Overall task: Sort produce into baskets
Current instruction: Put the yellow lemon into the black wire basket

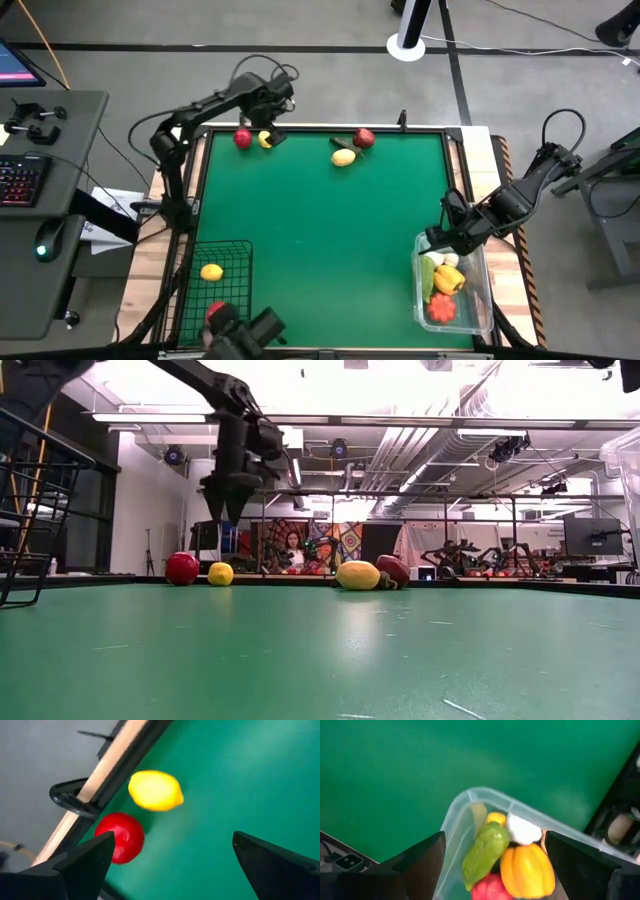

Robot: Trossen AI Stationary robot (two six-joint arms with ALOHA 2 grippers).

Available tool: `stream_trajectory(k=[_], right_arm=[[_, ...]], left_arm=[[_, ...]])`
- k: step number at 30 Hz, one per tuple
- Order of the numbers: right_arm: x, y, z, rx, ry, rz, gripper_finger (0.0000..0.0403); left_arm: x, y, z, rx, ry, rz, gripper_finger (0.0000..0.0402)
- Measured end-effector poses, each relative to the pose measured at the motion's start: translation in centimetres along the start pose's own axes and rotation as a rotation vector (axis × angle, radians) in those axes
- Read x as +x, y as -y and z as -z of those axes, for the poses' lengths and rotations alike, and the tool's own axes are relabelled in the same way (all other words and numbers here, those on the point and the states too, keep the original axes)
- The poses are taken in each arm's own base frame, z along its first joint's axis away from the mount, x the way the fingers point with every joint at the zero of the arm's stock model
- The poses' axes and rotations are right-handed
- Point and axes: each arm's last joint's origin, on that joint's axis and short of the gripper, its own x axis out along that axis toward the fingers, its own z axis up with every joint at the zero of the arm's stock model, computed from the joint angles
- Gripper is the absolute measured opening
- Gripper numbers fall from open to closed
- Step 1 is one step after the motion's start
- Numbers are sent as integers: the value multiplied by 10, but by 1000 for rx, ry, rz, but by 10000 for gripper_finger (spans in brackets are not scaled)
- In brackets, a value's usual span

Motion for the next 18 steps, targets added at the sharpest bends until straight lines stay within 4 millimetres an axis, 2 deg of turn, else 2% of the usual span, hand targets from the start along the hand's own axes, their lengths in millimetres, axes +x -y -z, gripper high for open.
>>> stream_trajectory(k=[6,12,18], right_arm=[[0,-1,-3,-10,91,-22,332],[0,-1,-3,-10,99,-24,332],[0,-1,-3,-11,99,-24,332]], left_arm=[[22,12,-24,13,-104,-5,390],[34,38,-48,84,-160,-46,390],[54,52,-61,105,-221,-65,390]])
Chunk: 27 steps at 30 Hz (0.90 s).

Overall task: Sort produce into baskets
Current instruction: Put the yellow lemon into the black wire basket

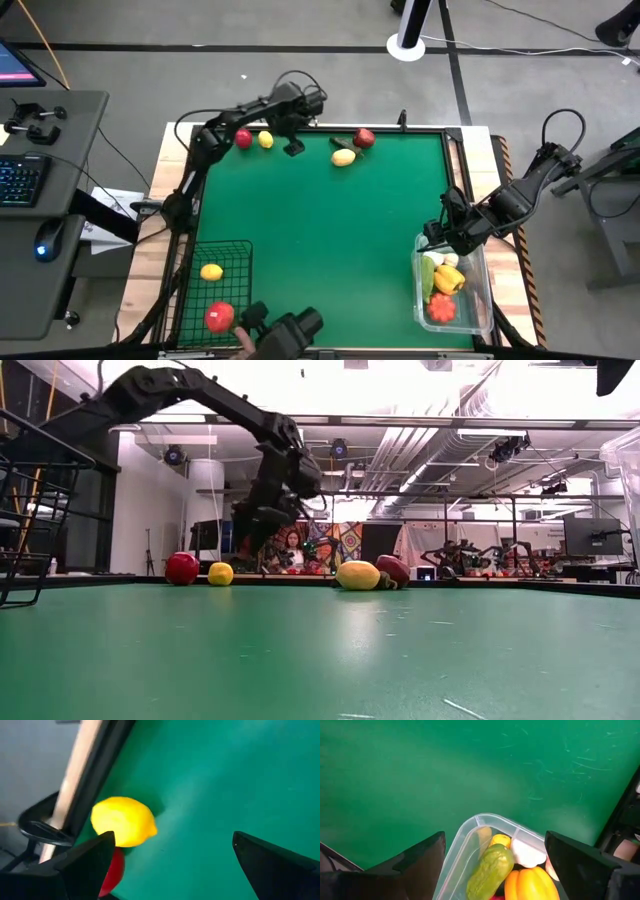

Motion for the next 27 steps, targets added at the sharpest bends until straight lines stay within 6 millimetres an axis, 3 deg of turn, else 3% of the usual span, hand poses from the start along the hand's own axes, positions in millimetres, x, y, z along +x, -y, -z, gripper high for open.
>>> stream_trajectory(k=[5,12,17,23,27], right_arm=[[0,0,0,0,0,0,332],[0,0,0,-1,3,0,332],[0,-1,-1,-43,53,-11,332],[0,-1,-2,-42,67,-14,332],[0,-1,-2,-42,67,-14,332]], left_arm=[[12,-1,-4,-43,-46,-134,390],[10,-8,-4,-122,-19,-142,390],[-16,-1,3,-174,91,-110,390],[-68,8,14,-318,408,-71,387],[-72,28,36,-372,544,-73,356]])
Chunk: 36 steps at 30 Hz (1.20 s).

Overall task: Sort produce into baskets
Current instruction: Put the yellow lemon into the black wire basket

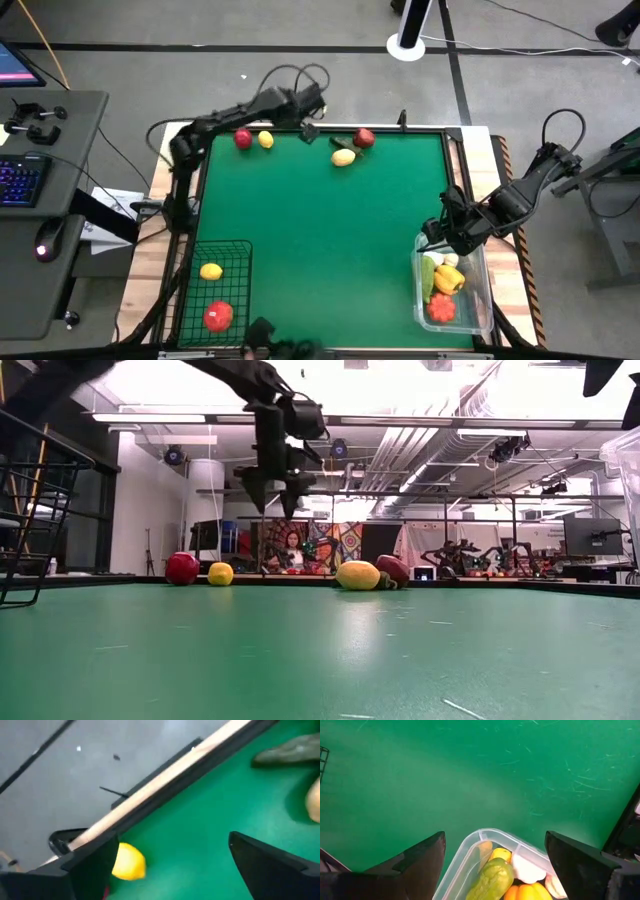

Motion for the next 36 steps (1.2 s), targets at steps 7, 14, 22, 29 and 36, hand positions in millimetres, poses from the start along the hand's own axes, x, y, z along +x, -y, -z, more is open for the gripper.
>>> stream_trajectory(k=[7,14,22,29,36], right_arm=[[0,0,0,-29,1,0,332],[0,0,0,-49,4,0,332],[0,0,0,-41,3,-1,332],[0,-2,1,-33,-11,-18,332],[0,-5,1,-23,-23,-44,332]], left_arm=[[-5,21,106,-229,183,-40,200],[28,32,160,-508,345,98,15],[54,26,117,-515,483,-177,1],[82,34,111,-510,491,-312,0],[89,32,117,-654,537,-406,0]])
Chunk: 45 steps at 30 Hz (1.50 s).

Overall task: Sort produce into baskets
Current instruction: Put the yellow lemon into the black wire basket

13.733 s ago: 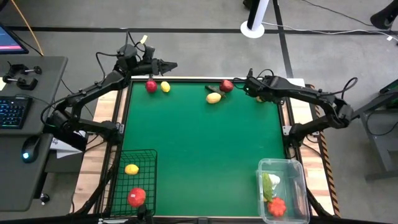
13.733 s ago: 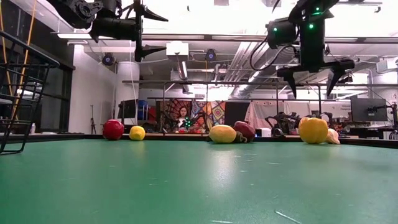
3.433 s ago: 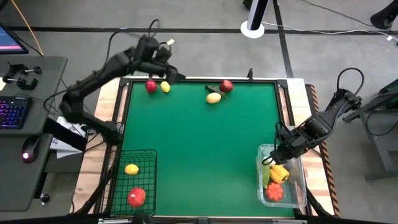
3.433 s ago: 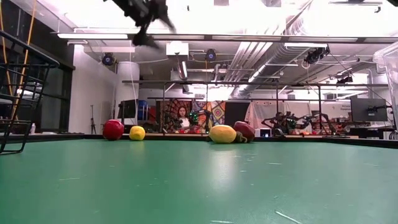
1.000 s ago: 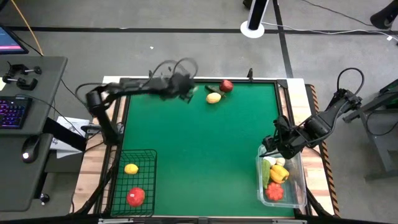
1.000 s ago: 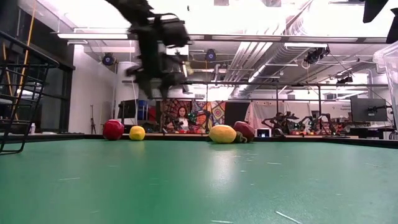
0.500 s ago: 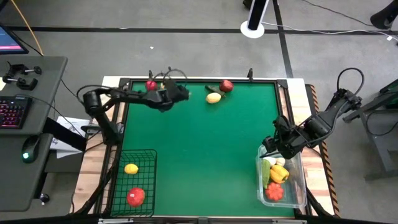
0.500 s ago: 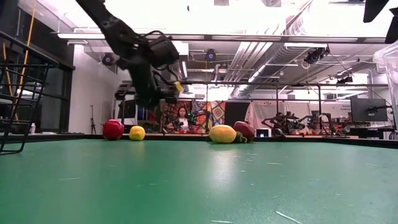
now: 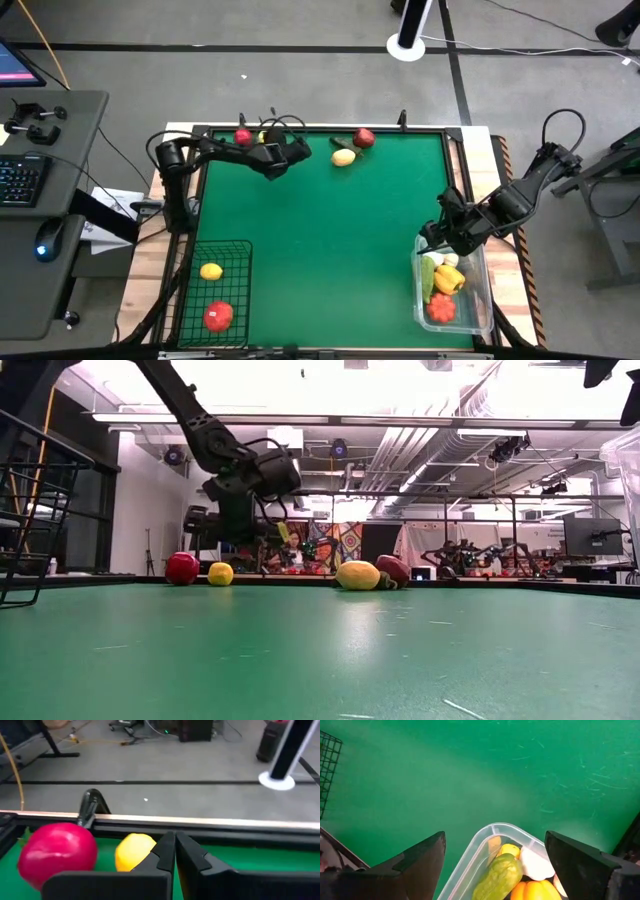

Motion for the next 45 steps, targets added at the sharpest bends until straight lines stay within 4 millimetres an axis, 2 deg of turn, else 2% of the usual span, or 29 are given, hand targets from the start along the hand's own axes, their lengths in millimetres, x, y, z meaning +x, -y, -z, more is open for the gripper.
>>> stream_trajectory(k=[4,9,14,19,24,30,35,38,45], right_arm=[[0,0,0,0,0,0,332],[0,0,0,0,0,0,332],[0,0,0,0,0,0,332],[0,0,0,1,0,0,332],[0,0,0,56,0,-3,332],[0,0,0,61,0,-3,332],[0,0,0,61,1,-3,332],[0,0,0,60,15,-6,332],[0,-1,-2,57,67,-15,332]], left_arm=[[9,-5,-2,-13,12,-37,0],[22,-14,8,26,-19,-80,0],[29,-19,7,-19,-8,-108,0],[34,-20,8,12,-17,-119,0],[35,-21,12,50,-118,-71,0],[20,-24,17,165,-181,-47,0],[-8,-27,16,223,-244,12,0],[-24,-27,14,237,-359,117,0],[-73,-16,27,276,-591,412,0]])
